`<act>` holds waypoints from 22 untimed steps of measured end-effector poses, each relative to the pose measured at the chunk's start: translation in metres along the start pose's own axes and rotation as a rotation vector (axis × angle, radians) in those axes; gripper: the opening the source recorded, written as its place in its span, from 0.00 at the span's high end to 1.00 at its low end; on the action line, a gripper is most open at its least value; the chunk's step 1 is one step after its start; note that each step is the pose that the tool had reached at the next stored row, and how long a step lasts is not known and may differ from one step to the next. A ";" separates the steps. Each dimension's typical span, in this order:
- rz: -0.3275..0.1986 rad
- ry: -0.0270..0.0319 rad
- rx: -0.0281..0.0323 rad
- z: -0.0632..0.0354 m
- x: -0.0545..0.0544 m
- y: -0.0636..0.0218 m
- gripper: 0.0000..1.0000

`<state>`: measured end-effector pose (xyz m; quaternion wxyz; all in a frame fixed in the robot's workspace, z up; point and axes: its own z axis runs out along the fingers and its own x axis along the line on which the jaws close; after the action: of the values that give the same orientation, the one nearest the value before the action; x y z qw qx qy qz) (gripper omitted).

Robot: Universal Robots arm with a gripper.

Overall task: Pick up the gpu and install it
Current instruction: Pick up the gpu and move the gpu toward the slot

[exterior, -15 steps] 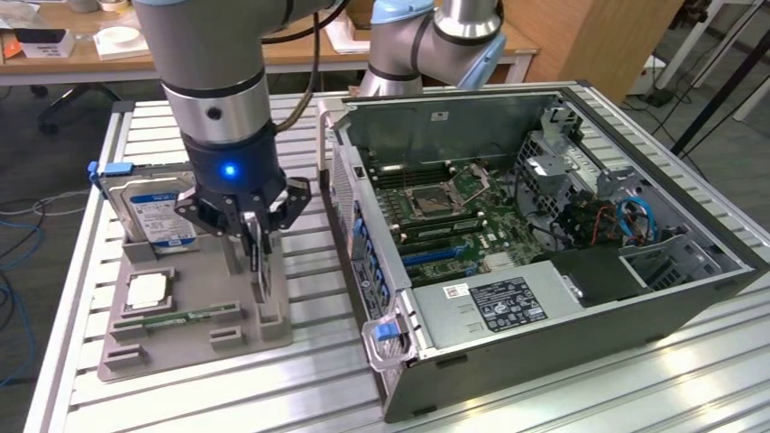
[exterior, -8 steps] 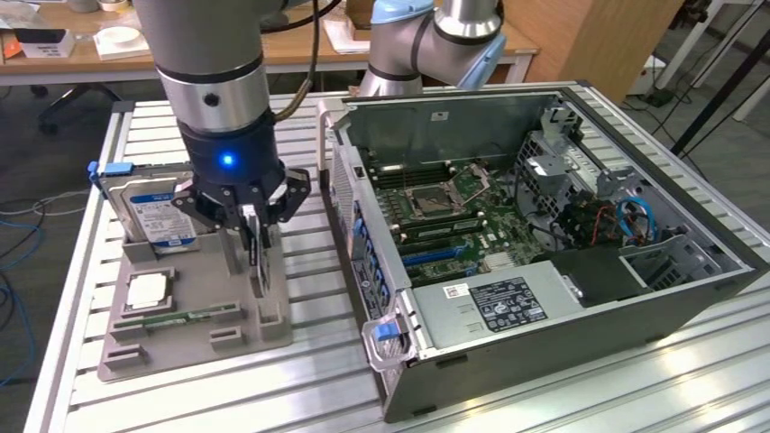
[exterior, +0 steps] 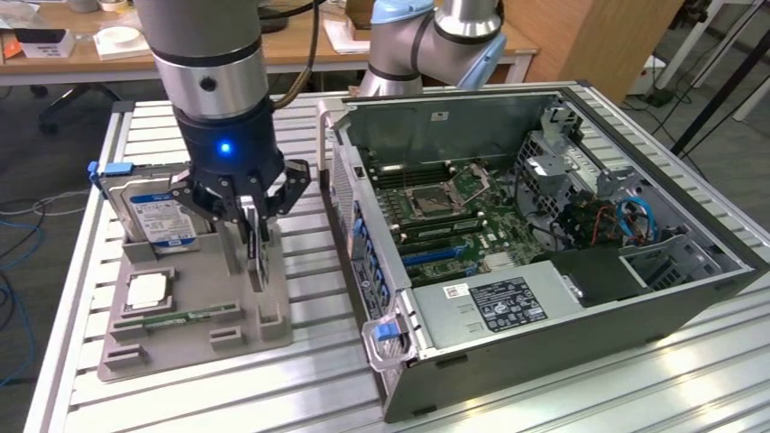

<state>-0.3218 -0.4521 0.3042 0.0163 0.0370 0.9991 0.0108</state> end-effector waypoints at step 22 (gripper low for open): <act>-0.005 0.0003 0.0001 -0.0124 0.000 0.0002 0.74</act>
<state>-0.3218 -0.4522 0.3167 0.0161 0.0347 0.9992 0.0107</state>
